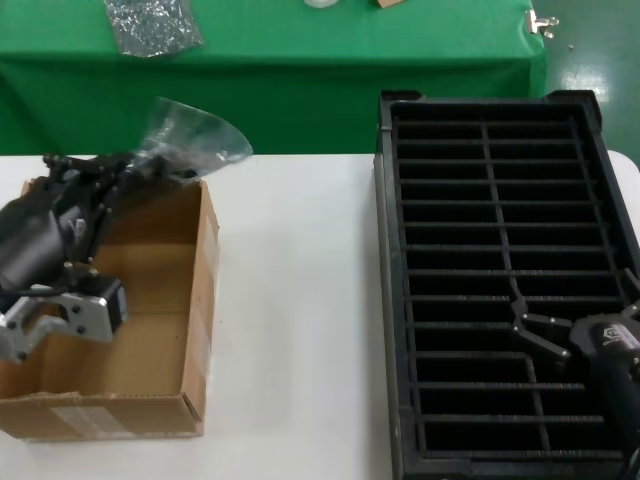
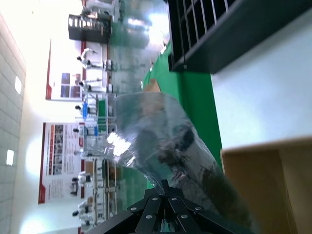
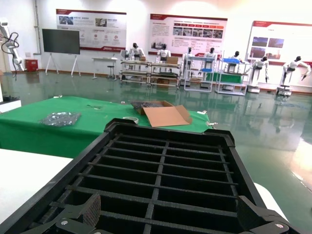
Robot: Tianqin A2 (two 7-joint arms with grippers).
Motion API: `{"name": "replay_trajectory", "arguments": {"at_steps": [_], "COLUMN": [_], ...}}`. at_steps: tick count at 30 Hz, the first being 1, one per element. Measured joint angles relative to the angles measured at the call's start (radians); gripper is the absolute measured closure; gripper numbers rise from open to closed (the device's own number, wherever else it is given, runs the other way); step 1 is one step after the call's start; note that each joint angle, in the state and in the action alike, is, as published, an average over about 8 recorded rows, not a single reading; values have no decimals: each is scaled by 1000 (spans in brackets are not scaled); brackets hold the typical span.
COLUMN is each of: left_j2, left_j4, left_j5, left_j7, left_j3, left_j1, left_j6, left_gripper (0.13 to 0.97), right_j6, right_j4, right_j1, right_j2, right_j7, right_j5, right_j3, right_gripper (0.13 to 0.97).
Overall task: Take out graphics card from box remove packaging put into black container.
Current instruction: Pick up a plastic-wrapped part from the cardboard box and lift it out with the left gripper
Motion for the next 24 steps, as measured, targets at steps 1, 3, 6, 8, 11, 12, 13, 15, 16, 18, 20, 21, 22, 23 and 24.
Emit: {"name": "replay_trajectory", "arguments": {"at_steps": [1,3,6,8,11,12,13,15,16,18,20,21,22,23,24], "left_j2": [1,3,9,13,18,19,20,23,24,26,27,28,28,28,28], "left_j4": [-11,-31,-51,-59,-67,-68,-69,-69,-69,-68,-68,-67,-67,-67,-67], "left_j5": [-6,-19,-39,-51,-69,-74,-79,-87,-90,-94,-96,-97,-97,-97,-97], "left_j7": [-1,1,7,16,33,40,48,63,70,81,87,89,90,90,90], "left_j3": [2,9,31,50,84,95,107,128,137,150,158,160,161,162,162], "left_j1": [6,16,29,36,47,50,53,59,61,64,66,67,67,67,67], "left_j6": [1,2,0,-2,-8,-10,-13,-19,-22,-27,-31,-32,-32,-32,-33], "left_gripper": [958,958,958,958,958,958,958,958,958,958,958,958,958,958,958], "right_j6": [0,0,0,0,0,0,0,0,0,0,0,0,0,0,0], "right_j4": [0,0,0,0,0,0,0,0,0,0,0,0,0,0,0], "right_j1": [0,0,0,0,0,0,0,0,0,0,0,0,0,0,0], "right_j2": [0,0,0,0,0,0,0,0,0,0,0,0,0,0,0], "right_j7": [0,0,0,0,0,0,0,0,0,0,0,0,0,0,0], "right_j5": [0,0,0,0,0,0,0,0,0,0,0,0,0,0,0], "right_j3": [0,0,0,0,0,0,0,0,0,0,0,0,0,0,0], "right_gripper": [129,129,129,129,129,129,129,129,129,129,129,129,129,129,129]}}
